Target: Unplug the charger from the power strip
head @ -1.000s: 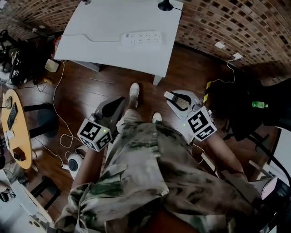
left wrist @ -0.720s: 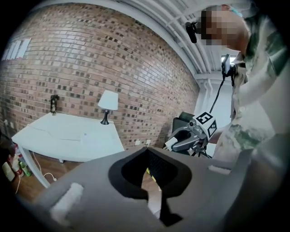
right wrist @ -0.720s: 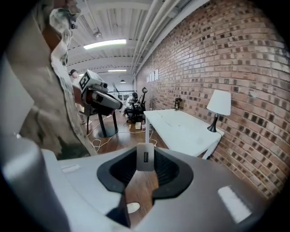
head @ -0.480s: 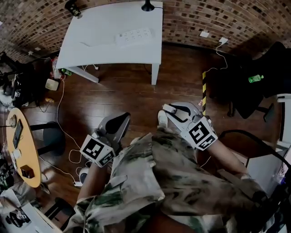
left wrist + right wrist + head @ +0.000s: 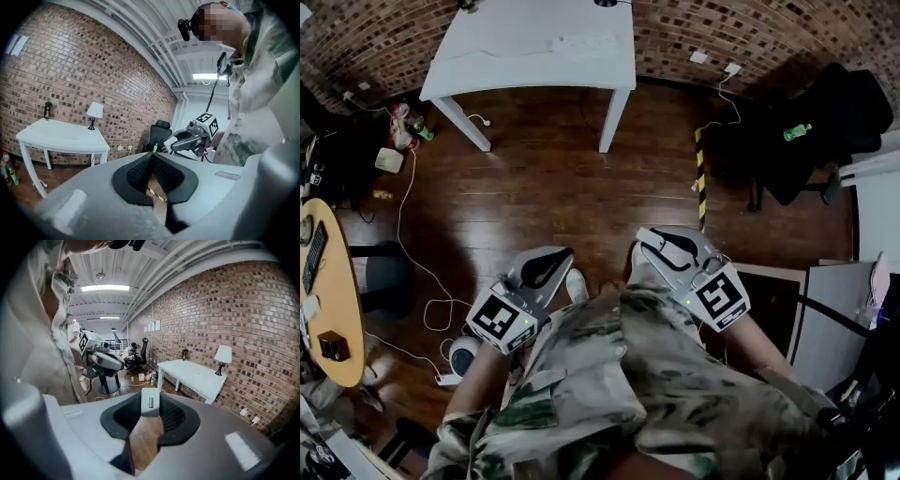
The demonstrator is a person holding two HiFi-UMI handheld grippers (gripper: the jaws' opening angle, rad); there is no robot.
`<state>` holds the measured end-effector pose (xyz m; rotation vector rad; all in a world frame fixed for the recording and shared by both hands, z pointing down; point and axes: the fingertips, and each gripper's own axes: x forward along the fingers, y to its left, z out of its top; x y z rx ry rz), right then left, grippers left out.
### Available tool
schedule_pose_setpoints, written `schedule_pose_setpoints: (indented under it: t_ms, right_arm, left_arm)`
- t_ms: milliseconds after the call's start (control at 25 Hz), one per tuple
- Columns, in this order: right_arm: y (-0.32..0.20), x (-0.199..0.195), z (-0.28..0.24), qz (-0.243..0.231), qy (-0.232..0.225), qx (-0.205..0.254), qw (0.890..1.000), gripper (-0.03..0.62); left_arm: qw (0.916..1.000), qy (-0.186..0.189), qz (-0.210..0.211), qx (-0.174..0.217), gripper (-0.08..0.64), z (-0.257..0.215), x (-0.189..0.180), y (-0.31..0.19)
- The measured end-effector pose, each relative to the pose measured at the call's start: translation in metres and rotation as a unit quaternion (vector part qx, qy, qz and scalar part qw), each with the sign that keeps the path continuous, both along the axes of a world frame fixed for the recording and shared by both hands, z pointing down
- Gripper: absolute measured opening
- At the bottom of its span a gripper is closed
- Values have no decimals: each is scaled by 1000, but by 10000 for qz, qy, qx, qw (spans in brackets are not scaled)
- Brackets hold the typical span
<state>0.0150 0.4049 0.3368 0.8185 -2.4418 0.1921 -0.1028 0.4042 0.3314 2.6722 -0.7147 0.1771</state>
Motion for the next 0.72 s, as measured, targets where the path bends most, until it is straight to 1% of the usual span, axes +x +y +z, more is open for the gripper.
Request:
schedule_pose_setpoints:
  t_ms: [80,240,320,440,600,720]
  right_arm:
    - [17,5,-9,85,43,113,9999,107]
    - [51,20,-24,194,88,256,9994,107]
    - [70,31,-30,214,108,323,9992,107]
    - [100,61,-34,288,87,375,9988,107]
    - [145,113,-30,461,4,293,9985,107]
    - [175,140,-25,534,-107,267,9982,107]
  left_arm:
    - [9999,13,76,90,3,-4,0,13]
    - [9998,205,51,20,3,-10,9,38]
    - [9997,219,90,72,2,-12,20,52]
    - [9996,169,157,132,3,-14,47,72]
    - [9996,129,183,189,3,-27,95,107]
    - [9996,43,203,205,3,-29,125,139]
